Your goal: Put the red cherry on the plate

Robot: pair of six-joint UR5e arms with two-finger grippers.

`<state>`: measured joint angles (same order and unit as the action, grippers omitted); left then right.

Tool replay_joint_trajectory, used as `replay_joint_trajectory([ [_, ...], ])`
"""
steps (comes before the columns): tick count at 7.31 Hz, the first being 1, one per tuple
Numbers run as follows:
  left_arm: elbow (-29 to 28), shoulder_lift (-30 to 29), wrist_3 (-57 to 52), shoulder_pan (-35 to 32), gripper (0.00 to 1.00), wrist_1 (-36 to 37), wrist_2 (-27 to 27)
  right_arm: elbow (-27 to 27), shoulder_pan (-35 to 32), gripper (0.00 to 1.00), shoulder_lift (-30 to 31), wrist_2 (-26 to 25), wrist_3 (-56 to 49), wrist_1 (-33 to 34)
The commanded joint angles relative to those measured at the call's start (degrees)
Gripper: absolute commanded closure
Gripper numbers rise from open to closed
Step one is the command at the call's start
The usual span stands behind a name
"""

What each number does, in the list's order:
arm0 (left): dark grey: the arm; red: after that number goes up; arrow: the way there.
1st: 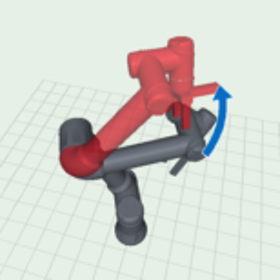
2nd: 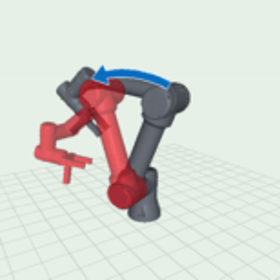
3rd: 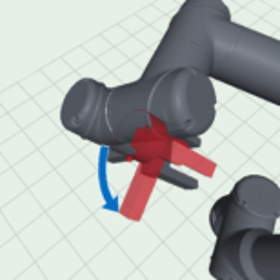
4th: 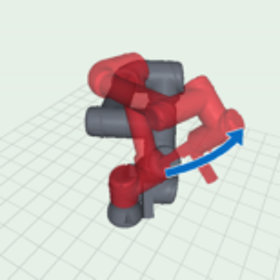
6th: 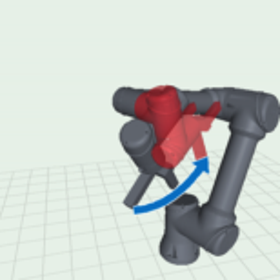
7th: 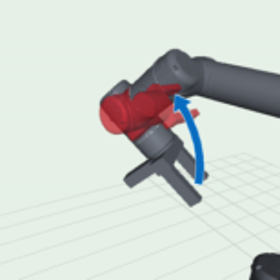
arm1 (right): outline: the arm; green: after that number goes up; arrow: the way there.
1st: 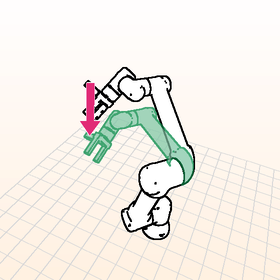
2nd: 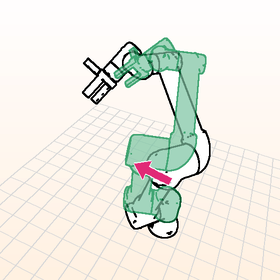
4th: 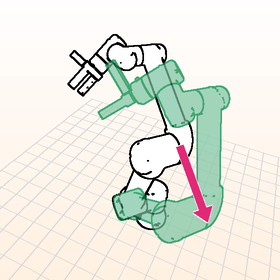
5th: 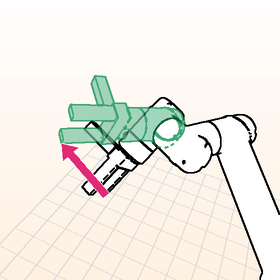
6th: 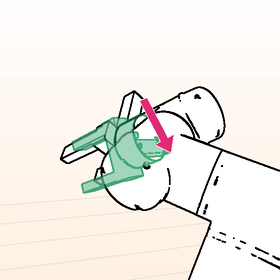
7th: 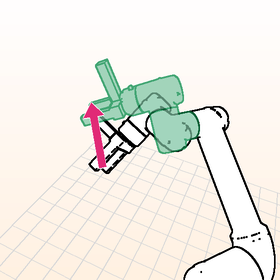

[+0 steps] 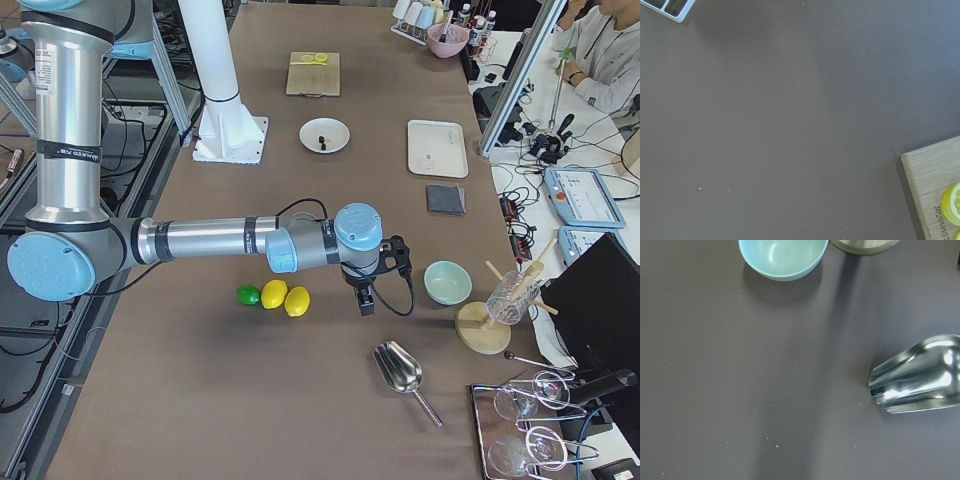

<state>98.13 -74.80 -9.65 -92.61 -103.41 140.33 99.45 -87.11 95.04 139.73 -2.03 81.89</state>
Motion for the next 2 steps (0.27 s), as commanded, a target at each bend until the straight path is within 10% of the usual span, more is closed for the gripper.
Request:
replay_joint_trajectory([
  [1,0.7,-1.0,-0.2,-0.5,0.02,-0.1,-8.1,-1.2,0.1,0.0,1.0,0.2,0.1,-2.6],
  [2,0.7,-1.0,-0.1,-0.5,0.02,-0.1,-8.3,-1.2,0.2,0.0,1.0,0.4,0.2,-3.1],
])
